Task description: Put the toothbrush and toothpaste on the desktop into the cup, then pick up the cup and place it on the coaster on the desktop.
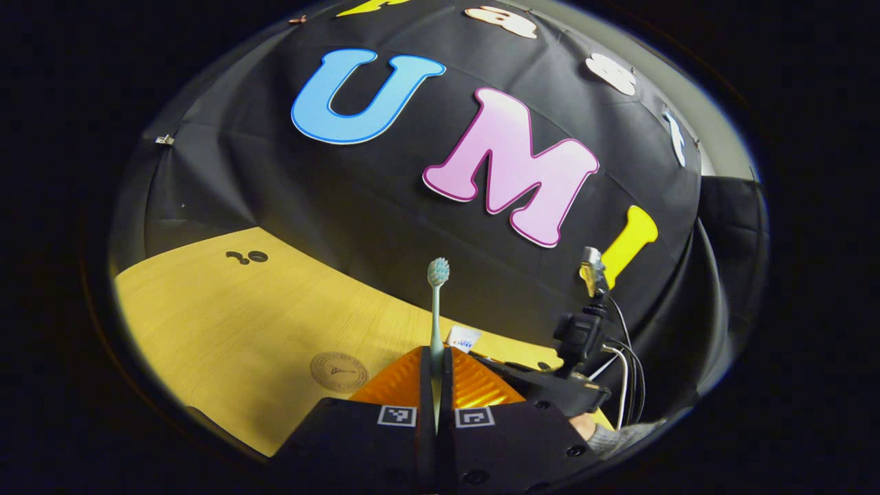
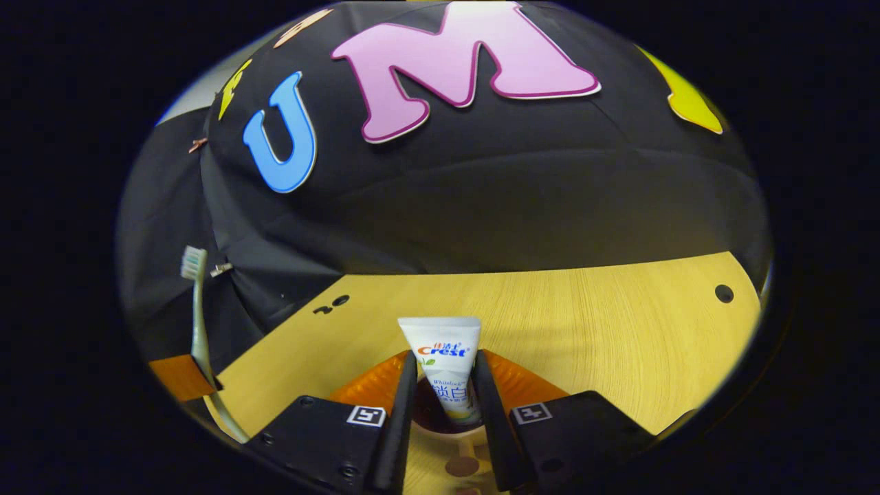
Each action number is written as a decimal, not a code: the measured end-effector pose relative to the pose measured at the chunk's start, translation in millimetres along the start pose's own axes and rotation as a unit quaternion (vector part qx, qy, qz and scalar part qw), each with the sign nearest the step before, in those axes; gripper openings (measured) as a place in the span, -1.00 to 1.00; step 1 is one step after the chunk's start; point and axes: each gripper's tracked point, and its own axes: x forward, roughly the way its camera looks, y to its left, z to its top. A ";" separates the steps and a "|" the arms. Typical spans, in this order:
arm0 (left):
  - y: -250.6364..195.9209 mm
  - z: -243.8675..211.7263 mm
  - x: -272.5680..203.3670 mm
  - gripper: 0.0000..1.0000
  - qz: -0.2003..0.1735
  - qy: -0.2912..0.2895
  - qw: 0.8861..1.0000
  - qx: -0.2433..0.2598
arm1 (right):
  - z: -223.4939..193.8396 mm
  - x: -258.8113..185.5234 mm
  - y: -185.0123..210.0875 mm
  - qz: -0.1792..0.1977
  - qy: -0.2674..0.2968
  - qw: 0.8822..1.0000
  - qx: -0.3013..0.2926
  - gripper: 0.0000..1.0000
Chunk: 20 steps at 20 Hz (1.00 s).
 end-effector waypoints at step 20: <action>-10.9 -13.5 134.0 -0.87 0.062 -0.111 0.992 0.013 | 20.7 -83.0 -77.9 -0.022 -0.010 0.997 0.074 0.27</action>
